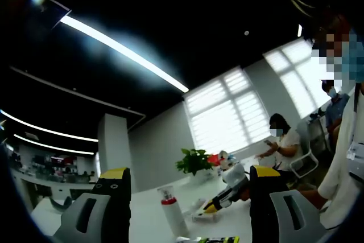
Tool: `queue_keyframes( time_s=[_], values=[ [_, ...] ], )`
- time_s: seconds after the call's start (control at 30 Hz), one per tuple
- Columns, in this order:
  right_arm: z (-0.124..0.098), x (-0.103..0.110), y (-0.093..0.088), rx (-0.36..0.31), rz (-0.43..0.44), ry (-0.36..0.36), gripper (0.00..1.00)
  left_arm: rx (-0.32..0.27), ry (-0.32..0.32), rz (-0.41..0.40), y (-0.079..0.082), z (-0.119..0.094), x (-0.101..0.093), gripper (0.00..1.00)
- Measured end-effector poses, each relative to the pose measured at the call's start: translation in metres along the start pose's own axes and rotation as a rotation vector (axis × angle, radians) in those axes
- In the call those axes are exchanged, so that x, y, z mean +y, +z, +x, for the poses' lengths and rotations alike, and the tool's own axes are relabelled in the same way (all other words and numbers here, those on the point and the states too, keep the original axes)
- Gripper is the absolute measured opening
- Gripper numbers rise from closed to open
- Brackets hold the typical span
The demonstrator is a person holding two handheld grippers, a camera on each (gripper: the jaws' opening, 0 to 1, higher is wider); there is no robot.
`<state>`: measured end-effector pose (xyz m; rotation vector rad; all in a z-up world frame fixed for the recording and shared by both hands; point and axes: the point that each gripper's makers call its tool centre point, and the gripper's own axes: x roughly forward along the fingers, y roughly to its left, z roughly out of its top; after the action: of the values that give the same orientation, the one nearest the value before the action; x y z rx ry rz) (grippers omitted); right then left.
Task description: Arrange the skincare products in the storage area until every visible bottle or jar stands upright without overlapping.
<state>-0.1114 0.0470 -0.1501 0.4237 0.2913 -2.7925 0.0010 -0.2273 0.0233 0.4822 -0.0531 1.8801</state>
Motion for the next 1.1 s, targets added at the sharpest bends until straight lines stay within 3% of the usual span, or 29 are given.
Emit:
queue_keyframes(
  time_s=[0.27, 0.4, 0.5, 0.53, 0.57, 0.63, 0.77, 0.8, 0.9, 1.03, 1.1],
  values=[
    [0.006, 0.01, 0.025, -0.041, 0.001, 0.017, 0.22, 0.005, 0.0, 0.004, -0.001, 0.0, 0.0, 0.87],
    [0.017, 0.011, 0.03, -0.011, -0.038, 0.007, 0.27, 0.0, 0.002, 0.0, 0.001, -0.001, 0.001, 0.87],
    [0.025, 0.011, 0.026, 0.053, -0.097, 0.01, 0.38, 0.001, 0.005, 0.007, 0.002, -0.002, 0.001, 0.87],
    [0.028, 0.01, 0.024, 0.079, -0.137, 0.008, 0.39, 0.0, 0.005, 0.008, 0.002, -0.003, 0.001, 0.87],
    [0.029, 0.009, 0.032, 0.045, -0.129, 0.007, 0.39, -0.002, 0.005, 0.008, 0.003, -0.003, 0.002, 0.87],
    [0.026, -0.001, 0.028, 0.091, -0.172, -0.034, 0.39, -0.005, 0.006, 0.009, 0.004, -0.004, 0.002, 0.87],
    [0.024, 0.02, 0.027, 0.07, -0.079, 0.151, 0.46, -0.01, 0.01, 0.017, 0.007, -0.006, 0.003, 0.87],
    [0.023, 0.012, 0.029, 0.076, -0.112, 0.184, 0.47, -0.014, 0.008, 0.017, 0.007, -0.007, 0.003, 0.87],
    [0.019, 0.015, 0.04, -0.013, -0.245, 0.276, 0.54, -0.02, 0.007, 0.011, 0.008, -0.008, 0.004, 0.86],
    [0.014, 0.022, 0.03, -0.012, -0.201, 0.377, 0.5, -0.026, 0.006, 0.025, 0.011, -0.008, 0.004, 0.86],
    [0.013, 0.023, 0.025, -0.027, -0.22, 0.403, 0.48, -0.029, 0.003, 0.022, 0.011, -0.008, 0.003, 0.86]
  ],
)
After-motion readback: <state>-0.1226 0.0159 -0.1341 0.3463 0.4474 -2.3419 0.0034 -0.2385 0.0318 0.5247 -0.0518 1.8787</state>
